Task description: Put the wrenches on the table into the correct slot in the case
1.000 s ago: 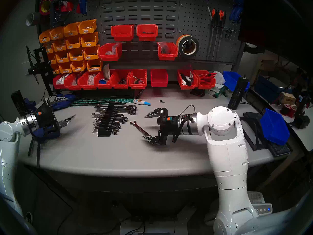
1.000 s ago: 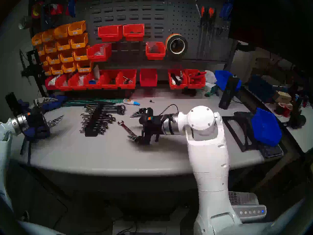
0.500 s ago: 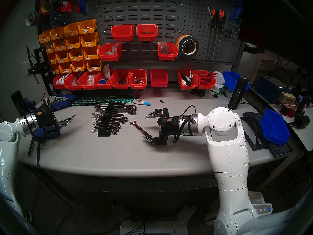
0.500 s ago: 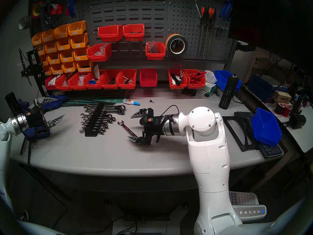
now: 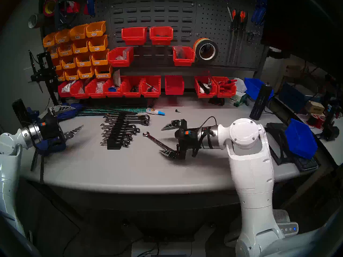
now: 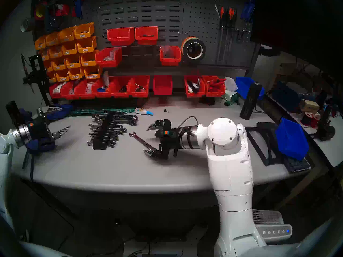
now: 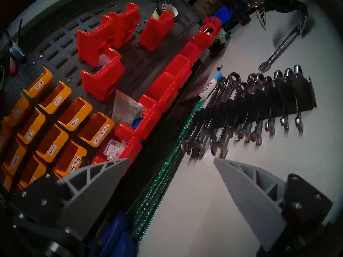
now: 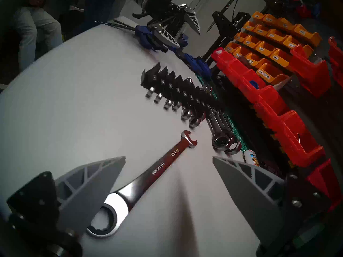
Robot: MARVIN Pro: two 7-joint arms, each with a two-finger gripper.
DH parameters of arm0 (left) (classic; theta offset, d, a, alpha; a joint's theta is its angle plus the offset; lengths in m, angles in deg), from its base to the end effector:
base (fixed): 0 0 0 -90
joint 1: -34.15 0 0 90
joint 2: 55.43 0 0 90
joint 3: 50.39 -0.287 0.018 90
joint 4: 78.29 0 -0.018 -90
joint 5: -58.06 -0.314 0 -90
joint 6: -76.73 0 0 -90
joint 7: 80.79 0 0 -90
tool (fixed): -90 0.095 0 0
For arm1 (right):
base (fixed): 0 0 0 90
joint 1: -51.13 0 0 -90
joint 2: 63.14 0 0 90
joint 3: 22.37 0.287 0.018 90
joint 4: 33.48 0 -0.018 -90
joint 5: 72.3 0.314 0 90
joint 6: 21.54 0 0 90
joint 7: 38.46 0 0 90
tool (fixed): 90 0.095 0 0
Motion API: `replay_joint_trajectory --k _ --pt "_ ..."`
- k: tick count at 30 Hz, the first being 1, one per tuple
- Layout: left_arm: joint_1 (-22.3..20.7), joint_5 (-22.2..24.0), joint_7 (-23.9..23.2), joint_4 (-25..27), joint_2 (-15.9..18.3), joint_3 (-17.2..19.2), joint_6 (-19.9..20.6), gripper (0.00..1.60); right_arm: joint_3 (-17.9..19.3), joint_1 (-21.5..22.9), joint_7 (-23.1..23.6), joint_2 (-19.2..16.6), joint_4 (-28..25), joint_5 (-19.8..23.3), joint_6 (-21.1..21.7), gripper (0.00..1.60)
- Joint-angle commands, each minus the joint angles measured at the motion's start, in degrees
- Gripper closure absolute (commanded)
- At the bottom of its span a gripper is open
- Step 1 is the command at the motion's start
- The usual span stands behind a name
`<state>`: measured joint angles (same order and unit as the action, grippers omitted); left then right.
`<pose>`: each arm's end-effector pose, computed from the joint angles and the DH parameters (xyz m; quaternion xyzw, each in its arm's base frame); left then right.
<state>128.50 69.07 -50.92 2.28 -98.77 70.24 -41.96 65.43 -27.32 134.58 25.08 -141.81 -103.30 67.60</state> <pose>0.3479 0.3216 -0.1603 -0.5744 0.5008 -0.6410 0.0913 0.3877 0.0865 -0.1764 -0.5018 -0.6748 -0.5222 0.1423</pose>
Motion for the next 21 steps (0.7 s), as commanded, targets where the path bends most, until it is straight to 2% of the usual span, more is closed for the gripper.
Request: replay_joint_trajectory --k 1,21 --pt "-1.14 0.67 0.33 0.71 0.73 1.02 0.04 0.0 -0.45 0.9 -0.02 0.28 -1.77 -0.03 -0.2 0.0" --pt "-1.15 0.68 0.32 0.71 0.73 1.02 0.04 0.0 2.66 -0.76 -1.64 0.11 -2.01 -2.11 -0.65 0.0"
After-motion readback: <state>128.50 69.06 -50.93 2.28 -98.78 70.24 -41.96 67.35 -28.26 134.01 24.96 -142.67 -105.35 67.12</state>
